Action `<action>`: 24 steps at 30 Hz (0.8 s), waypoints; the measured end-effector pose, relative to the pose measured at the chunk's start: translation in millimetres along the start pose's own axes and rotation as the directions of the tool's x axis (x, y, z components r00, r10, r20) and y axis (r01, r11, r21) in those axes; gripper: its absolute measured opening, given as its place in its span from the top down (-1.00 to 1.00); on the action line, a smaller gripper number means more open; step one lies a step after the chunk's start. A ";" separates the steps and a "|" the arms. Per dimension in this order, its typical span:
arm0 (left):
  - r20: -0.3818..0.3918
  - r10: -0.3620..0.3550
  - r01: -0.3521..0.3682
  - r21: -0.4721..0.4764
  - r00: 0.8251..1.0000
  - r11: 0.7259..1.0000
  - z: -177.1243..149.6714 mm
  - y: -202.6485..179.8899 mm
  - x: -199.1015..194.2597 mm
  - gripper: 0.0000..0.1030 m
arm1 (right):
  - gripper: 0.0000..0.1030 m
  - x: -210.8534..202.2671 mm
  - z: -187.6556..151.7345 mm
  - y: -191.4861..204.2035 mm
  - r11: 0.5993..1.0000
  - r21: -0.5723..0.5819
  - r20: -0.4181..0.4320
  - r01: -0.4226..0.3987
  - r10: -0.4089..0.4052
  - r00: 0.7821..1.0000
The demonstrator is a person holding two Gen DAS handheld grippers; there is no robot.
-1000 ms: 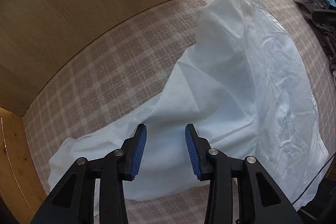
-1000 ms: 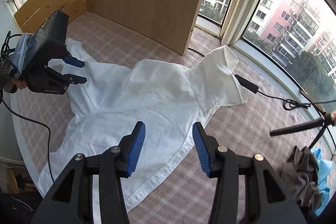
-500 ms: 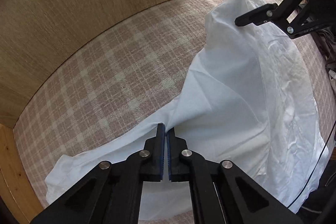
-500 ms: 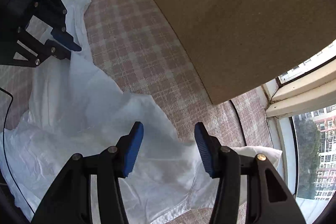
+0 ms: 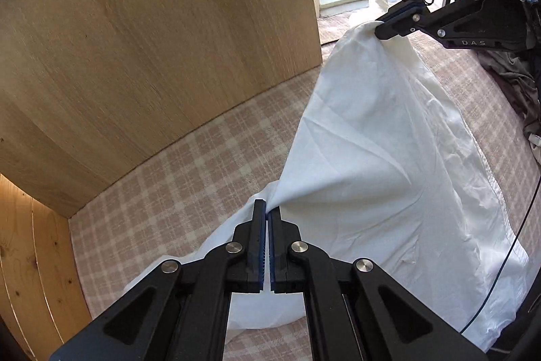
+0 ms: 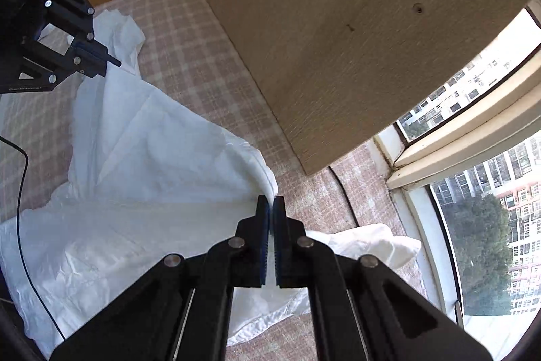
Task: Fold clothes
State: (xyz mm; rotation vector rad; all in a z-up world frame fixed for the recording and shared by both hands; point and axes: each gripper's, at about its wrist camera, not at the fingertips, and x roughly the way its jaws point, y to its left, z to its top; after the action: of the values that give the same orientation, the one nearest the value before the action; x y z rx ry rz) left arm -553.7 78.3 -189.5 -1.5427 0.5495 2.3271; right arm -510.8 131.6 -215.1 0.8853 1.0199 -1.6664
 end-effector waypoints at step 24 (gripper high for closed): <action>-0.123 -0.263 0.244 -0.151 0.957 0.958 -201.8 -47.3 -91.8 0.70 | 0.52 -188.1 -233.2 53.8 0.662 0.643 0.226 -0.386 0.317 0.921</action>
State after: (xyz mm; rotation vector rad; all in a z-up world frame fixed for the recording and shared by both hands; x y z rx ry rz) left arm -334.1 22.7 -182.8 -1.7365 0.2116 2.1080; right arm -384.5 400.6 -149.5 1.3623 0.0989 -1.7210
